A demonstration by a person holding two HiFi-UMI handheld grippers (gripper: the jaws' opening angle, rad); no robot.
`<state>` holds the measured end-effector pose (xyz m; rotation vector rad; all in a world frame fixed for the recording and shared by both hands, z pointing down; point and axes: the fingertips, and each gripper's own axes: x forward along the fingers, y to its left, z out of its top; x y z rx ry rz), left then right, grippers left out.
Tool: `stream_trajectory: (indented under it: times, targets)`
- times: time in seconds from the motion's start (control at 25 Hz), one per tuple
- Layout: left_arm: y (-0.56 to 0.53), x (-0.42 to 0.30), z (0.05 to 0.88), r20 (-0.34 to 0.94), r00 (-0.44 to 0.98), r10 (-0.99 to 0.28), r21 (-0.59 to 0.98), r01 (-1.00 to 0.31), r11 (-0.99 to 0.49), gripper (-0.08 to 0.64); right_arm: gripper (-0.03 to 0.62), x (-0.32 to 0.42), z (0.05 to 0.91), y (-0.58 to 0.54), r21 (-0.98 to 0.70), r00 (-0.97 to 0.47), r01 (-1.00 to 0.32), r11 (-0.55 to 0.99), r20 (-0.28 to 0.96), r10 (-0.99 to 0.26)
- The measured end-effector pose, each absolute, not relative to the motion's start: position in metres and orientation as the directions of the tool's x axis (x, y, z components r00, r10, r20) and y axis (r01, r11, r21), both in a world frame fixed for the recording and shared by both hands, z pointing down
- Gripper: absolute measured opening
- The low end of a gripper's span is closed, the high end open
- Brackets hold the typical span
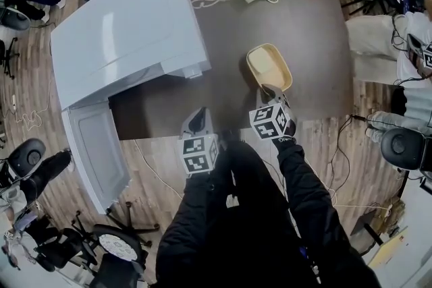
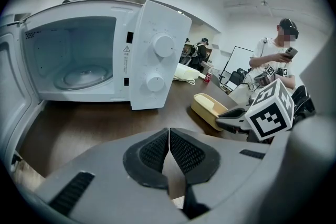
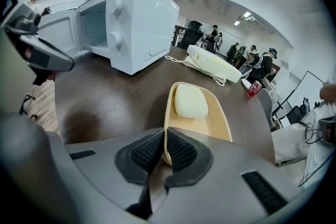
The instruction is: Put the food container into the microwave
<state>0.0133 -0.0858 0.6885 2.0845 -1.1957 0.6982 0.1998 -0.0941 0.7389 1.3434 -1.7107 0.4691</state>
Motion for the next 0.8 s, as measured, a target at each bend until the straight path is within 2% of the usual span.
stream_trajectory:
  times: [0.52, 0.8]
  targets:
    - [-0.079, 0.005, 0.675, 0.692, 0.438, -0.574, 0.249, -0.891, -0.379, 0.037, 0.034, 0.183, 0.710, -0.076, 0.280, -0.029, -0.875, 0.396, 0.785, -0.619]
    - [-0.068, -0.009, 0.669, 0.682, 0.409, -0.606, 0.250, -0.909, -0.333, 0.037, 0.034, 0.157, 0.688, -0.061, 0.309, -0.080, -0.826, 0.472, 0.764, -0.640]
